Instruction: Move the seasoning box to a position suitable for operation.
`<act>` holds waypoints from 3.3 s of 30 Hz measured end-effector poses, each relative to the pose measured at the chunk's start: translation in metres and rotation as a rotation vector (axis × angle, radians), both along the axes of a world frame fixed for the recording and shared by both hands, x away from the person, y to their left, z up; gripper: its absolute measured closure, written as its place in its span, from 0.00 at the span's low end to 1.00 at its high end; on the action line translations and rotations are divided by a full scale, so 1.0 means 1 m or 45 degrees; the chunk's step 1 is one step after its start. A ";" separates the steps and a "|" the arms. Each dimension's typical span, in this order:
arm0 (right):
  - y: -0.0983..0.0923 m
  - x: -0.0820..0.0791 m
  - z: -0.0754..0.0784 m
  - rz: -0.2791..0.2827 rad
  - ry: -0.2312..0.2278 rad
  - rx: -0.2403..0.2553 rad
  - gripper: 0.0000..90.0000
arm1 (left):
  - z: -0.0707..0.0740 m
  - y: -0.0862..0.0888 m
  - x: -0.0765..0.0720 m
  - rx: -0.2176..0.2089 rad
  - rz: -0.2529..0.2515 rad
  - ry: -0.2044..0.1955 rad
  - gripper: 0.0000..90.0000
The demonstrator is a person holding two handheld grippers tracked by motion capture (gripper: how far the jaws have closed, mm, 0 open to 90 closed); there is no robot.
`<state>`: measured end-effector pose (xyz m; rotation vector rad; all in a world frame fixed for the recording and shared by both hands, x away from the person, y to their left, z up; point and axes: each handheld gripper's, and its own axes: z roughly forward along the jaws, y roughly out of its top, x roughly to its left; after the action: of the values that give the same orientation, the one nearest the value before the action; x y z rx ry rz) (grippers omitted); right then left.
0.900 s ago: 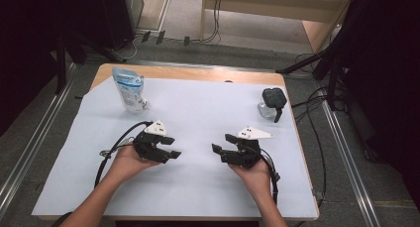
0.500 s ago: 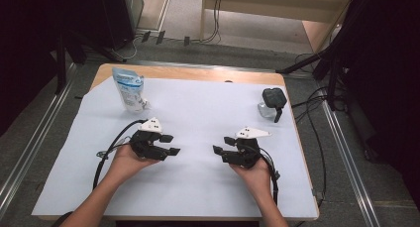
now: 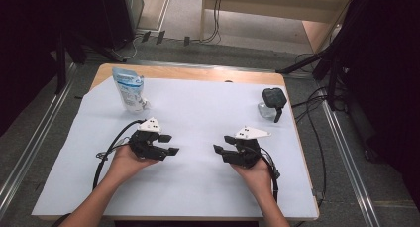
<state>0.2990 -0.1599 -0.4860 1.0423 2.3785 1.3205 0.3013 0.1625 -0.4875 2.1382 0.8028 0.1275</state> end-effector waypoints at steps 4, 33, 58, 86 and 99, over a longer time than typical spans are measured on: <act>-0.005 0.005 0.001 -0.031 0.023 0.027 0.53 | -0.001 0.002 -0.001 0.013 0.017 0.014 0.45; -0.063 0.052 0.022 -0.297 -0.014 0.062 0.44 | 0.002 0.016 -0.011 0.002 0.074 0.006 0.43; -0.096 0.103 0.044 -0.461 -0.020 0.013 0.10 | -0.001 0.014 -0.017 -0.013 0.038 0.019 0.43; -0.129 0.159 0.011 -0.691 0.043 -0.059 0.12 | -0.007 0.021 -0.029 0.000 0.059 0.025 0.43; -0.127 0.157 -0.002 -0.721 -0.055 -0.075 0.18 | -0.009 0.023 -0.030 0.002 0.072 0.033 0.43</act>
<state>0.4560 -0.2873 -0.4879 1.5005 1.8654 1.0390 0.2716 0.1856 -0.4961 2.1233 0.8783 0.1304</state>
